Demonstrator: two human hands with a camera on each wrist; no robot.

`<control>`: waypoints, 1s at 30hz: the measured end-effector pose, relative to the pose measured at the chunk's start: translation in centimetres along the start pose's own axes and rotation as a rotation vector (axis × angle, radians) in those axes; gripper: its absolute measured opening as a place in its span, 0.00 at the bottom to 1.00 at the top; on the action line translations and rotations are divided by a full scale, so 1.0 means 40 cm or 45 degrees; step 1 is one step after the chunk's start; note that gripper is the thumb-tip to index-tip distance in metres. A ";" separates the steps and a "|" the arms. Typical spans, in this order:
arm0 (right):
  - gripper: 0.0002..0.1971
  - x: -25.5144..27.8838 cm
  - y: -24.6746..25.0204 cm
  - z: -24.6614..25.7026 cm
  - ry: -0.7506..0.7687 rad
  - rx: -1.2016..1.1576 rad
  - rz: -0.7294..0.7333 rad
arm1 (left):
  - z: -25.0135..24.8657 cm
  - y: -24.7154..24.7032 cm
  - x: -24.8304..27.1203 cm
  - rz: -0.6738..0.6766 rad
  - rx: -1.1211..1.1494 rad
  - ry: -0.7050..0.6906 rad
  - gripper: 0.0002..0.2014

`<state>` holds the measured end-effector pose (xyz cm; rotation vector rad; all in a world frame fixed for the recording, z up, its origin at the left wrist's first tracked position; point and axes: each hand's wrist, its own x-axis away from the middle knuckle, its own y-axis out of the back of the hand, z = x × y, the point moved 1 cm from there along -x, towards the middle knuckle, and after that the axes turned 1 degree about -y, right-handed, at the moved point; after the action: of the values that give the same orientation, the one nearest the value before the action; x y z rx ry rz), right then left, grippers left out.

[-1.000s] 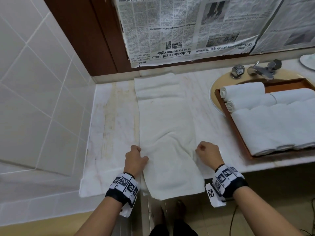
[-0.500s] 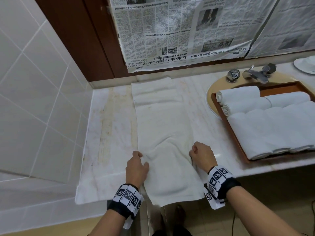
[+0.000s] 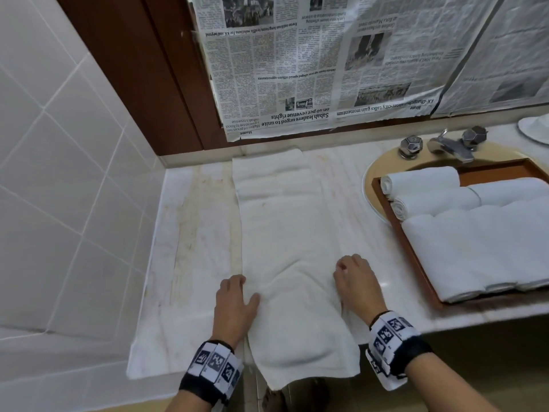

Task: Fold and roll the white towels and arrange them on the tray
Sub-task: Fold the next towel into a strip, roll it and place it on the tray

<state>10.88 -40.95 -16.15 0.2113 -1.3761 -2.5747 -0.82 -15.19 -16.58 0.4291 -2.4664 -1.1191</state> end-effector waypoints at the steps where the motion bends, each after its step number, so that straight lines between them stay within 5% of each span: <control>1: 0.10 -0.005 -0.021 0.030 0.130 0.030 -0.002 | -0.014 -0.006 -0.015 -0.052 -0.073 -0.039 0.24; 6: 0.22 -0.027 -0.144 0.125 0.544 0.270 0.359 | -0.094 -0.078 -0.089 0.151 -0.402 -0.192 0.25; 11: 0.31 -0.062 -0.130 0.063 0.484 0.463 0.492 | -0.048 -0.077 -0.137 0.192 -0.528 -0.091 0.26; 14: 0.33 -0.065 -0.083 0.006 0.267 0.492 0.539 | -0.015 -0.051 -0.144 0.181 -0.503 -0.024 0.27; 17: 0.32 -0.087 -0.044 0.004 0.070 0.446 0.358 | -0.025 -0.042 -0.152 0.134 -0.331 0.002 0.26; 20: 0.31 -0.109 -0.067 0.067 0.305 0.237 0.228 | -0.066 -0.060 -0.161 0.121 -0.336 -0.062 0.26; 24: 0.30 -0.087 -0.142 0.131 0.508 0.307 0.537 | -0.099 -0.110 -0.146 0.194 -0.458 -0.156 0.26; 30: 0.30 -0.106 -0.114 0.041 0.156 0.473 0.579 | -0.061 -0.074 -0.169 0.200 -0.471 -0.026 0.26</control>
<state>14.06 -36.09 -18.95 0.0954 -1.6250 -1.9028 6.56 -15.72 -18.91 0.1124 -2.1955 -1.4744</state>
